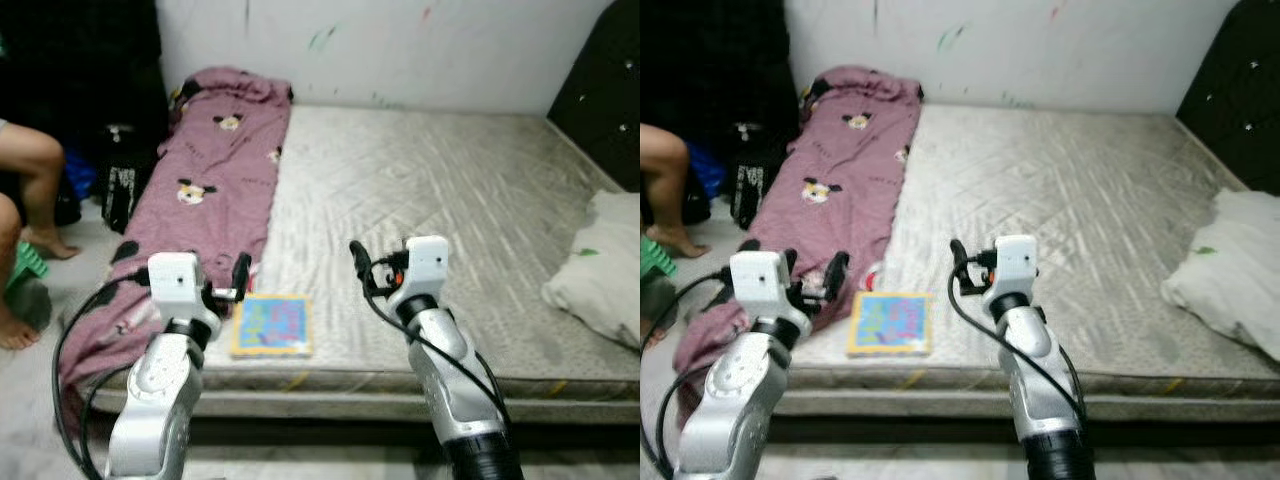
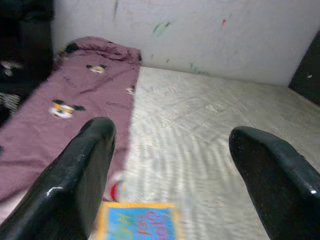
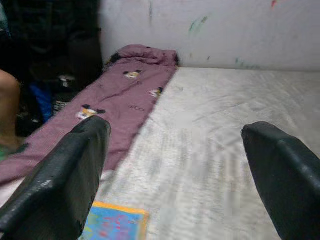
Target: Clean up the room
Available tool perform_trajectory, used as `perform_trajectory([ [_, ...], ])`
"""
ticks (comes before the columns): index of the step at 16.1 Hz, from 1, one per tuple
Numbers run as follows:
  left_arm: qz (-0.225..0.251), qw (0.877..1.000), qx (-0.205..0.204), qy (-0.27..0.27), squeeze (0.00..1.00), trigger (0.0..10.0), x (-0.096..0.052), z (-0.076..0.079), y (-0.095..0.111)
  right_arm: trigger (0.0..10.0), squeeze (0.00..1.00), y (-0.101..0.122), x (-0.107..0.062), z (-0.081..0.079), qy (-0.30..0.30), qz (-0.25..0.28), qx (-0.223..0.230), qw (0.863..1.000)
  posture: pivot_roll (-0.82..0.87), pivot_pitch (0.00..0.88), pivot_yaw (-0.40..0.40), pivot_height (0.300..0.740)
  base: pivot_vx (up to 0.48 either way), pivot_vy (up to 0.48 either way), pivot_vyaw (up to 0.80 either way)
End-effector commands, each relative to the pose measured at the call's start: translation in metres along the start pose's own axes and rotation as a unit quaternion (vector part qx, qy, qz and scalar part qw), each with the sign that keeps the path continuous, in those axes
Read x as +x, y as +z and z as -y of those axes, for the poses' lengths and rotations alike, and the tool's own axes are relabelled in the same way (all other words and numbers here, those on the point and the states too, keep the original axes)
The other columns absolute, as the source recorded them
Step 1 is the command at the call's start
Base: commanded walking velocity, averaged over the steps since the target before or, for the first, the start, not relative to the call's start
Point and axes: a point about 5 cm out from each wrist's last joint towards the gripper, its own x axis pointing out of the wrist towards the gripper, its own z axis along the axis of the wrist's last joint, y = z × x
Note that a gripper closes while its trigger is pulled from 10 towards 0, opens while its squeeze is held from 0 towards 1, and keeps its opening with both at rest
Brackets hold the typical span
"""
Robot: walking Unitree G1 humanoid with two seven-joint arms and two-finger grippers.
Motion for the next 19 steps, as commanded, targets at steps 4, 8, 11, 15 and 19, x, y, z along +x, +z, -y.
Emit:
perform_trajectory([
  [4, 0.004, 1.000, -0.007, -0.006, 0.00, 10.0, 0.0007, 0.0011, 0.0023, 10.0, 0.00, 0.0024, 0.0009, 0.0024, -0.005, 0.003, -0.002, 1.000, 0.04, 0.000, -0.043, 0.740, 0.000, 0.000, 0.00],
  [8, 0.013, 1.000, -0.016, -0.017, 0.00, 10.0, 0.0002, 0.0029, 0.0041, 10.0, 0.00, 0.0023, 0.0011, 0.0026, -0.006, 0.003, -0.002, 1.000, 0.04, 0.000, -0.043, 0.740, 0.000, 0.000, 0.00],
  [11, 0.014, 1.000, -0.018, -0.019, 0.00, 10.0, 0.0000, 0.0034, 0.0045, 10.0, 0.00, 0.0025, 0.0012, 0.0030, -0.007, 0.003, -0.002, 1.000, 0.04, 0.000, -0.044, 0.740, 0.089, 0.000, 0.00],
  [15, 0.015, 1.000, -0.018, -0.020, 0.00, 10.0, 0.0002, 0.0034, 0.0045, 10.0, 0.00, 0.0025, 0.0016, 0.0031, -0.006, 0.003, -0.003, 1.000, 0.05, 0.000, -0.046, 0.740, 0.297, 0.000, 0.00],
  [19, 0.015, 1.000, -0.018, -0.021, 0.00, 10.0, 0.0000, 0.0031, 0.0042, 10.0, 0.00, 0.0025, 0.0016, 0.0031, -0.007, 0.005, -0.002, 1.000, 0.05, 0.000, -0.044, 0.740, 0.317, 0.000, 0.00],
])
